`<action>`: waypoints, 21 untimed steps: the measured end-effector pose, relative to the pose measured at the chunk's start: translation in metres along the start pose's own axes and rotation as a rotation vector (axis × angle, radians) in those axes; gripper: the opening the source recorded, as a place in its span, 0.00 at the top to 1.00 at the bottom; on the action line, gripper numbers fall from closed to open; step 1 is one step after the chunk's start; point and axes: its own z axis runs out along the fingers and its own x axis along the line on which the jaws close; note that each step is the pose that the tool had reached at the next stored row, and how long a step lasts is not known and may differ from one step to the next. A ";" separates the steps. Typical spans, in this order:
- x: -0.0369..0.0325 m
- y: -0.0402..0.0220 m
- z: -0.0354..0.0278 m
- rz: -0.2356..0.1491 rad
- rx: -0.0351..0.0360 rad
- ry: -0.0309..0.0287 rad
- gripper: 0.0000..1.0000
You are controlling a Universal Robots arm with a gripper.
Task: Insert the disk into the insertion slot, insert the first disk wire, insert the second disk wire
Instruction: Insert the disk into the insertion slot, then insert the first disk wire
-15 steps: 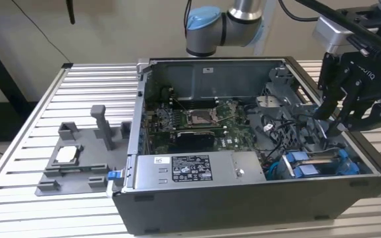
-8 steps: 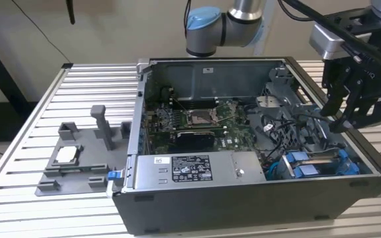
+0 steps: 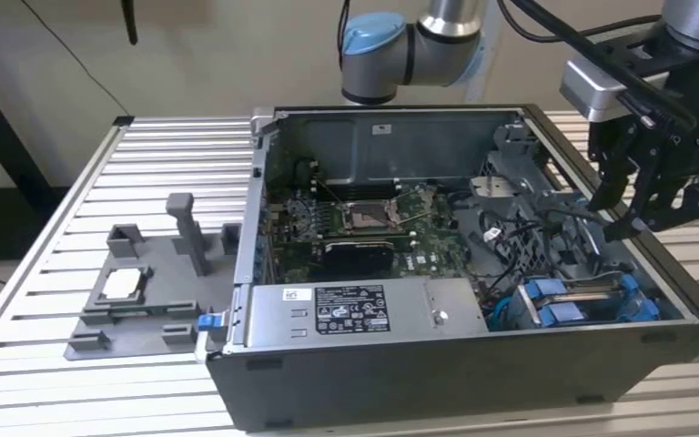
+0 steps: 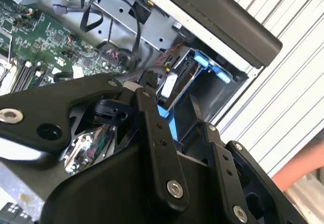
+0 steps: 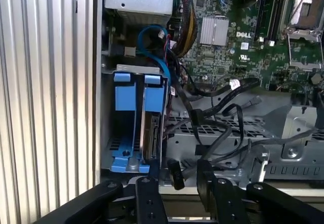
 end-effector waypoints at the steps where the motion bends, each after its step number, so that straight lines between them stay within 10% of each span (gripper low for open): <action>1: -0.0006 0.0001 0.0008 -0.008 0.0072 -0.0007 0.57; 12: 0.0000 0.0023 0.0107 -0.045 0.0347 0.0095 0.57; 21: 0.0000 0.0025 0.0112 -0.052 0.0329 0.0210 0.80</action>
